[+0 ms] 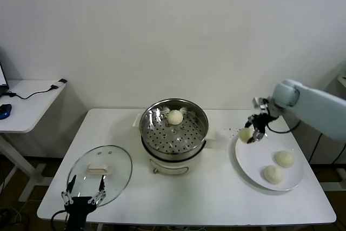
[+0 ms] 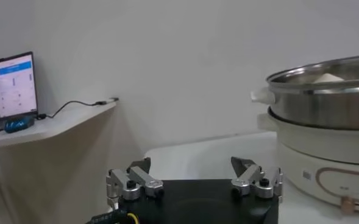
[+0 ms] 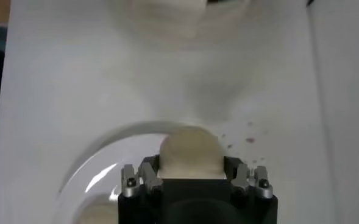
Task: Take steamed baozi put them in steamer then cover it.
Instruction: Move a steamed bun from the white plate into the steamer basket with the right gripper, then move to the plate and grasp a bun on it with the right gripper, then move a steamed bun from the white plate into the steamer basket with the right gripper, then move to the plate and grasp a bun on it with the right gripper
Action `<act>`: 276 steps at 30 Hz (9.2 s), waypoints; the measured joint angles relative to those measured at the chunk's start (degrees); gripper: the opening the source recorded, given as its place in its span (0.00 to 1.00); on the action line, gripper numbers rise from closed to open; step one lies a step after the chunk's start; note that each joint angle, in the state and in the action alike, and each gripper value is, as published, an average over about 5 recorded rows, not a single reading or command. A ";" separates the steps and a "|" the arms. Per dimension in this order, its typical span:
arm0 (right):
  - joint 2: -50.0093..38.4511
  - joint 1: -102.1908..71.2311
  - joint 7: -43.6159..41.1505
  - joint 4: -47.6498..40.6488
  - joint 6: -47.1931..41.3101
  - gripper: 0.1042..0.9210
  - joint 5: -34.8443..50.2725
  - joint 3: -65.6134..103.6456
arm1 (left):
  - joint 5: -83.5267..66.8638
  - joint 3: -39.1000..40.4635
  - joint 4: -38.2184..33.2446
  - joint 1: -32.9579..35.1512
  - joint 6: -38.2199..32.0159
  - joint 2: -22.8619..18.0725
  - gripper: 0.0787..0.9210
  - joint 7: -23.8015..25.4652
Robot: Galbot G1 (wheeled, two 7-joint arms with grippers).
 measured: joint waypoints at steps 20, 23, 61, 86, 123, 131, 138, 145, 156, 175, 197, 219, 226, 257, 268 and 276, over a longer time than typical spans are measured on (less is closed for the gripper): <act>27.43 12.42 3.03 -5.87 -4.46 0.70 22.11 -11.92 | -0.04 1.04 -0.77 0.93 -1.28 0.52 0.88 -0.54; 31.17 11.63 3.64 -7.04 -4.91 0.70 23.11 -12.61 | 0.10 1.03 -0.76 0.79 -1.40 0.53 0.88 -0.61; 40.08 1.33 9.19 -7.90 -8.20 0.88 22.92 -12.35 | 0.24 0.98 1.11 0.40 -1.94 0.53 0.88 -0.93; 3.27 13.09 4.65 16.01 -4.25 0.88 8.27 -11.07 | 1.32 1.51 0.08 -1.31 0.20 0.92 0.88 -0.36; -18.34 -25.26 3.15 13.11 0.78 0.88 -22.21 14.10 | 3.71 0.67 0.72 0.49 0.78 -0.68 0.88 -0.65; -18.02 -26.77 2.51 12.03 0.99 0.78 -23.25 15.44 | 4.13 0.72 0.59 0.49 0.76 -0.86 0.88 -0.66; -17.81 -26.99 2.03 11.49 1.49 0.72 -23.60 15.95 | 4.20 0.71 0.67 0.61 0.71 -0.88 0.88 -0.71; -16.77 -24.50 1.08 10.66 3.88 0.71 -24.03 14.89 | 4.29 0.77 0.69 0.40 0.72 -0.71 0.88 -0.71; -8.91 -8.43 -3.10 8.73 15.63 0.70 -24.49 6.93 | 4.50 1.08 0.68 0.43 0.86 -0.60 0.88 -0.67; 17.39 11.38 -5.72 6.98 37.58 0.71 -22.47 -0.18 | 5.23 1.61 -0.02 0.17 1.62 -0.32 0.88 -0.69; 28.76 2.35 -3.76 11.93 46.03 0.71 -30.54 -1.23 | 4.07 0.49 0.36 0.76 1.44 -1.38 0.88 -1.27; 29.37 -0.87 -3.00 12.23 47.51 0.88 -32.97 0.38 | 3.93 0.49 1.41 0.40 1.40 -1.29 0.88 -1.37; 28.21 0.67 -3.17 11.25 48.06 0.88 -33.24 1.60 | 4.01 0.70 1.41 0.46 1.39 -1.28 0.88 -1.43; -8.88 1.53 5.81 11.29 4.49 0.88 -12.20 0.92 | 4.19 1.31 -0.93 0.77 2.05 -0.74 0.88 -1.17; -15.48 -16.45 1.51 4.63 4.66 0.88 -22.06 16.64 | 5.54 1.40 -0.99 0.90 2.57 -1.29 0.88 -1.14; -14.95 -26.44 -0.01 -2.77 7.87 0.88 -29.07 26.68 | 6.58 1.39 -0.78 1.09 2.74 -1.74 0.88 -1.21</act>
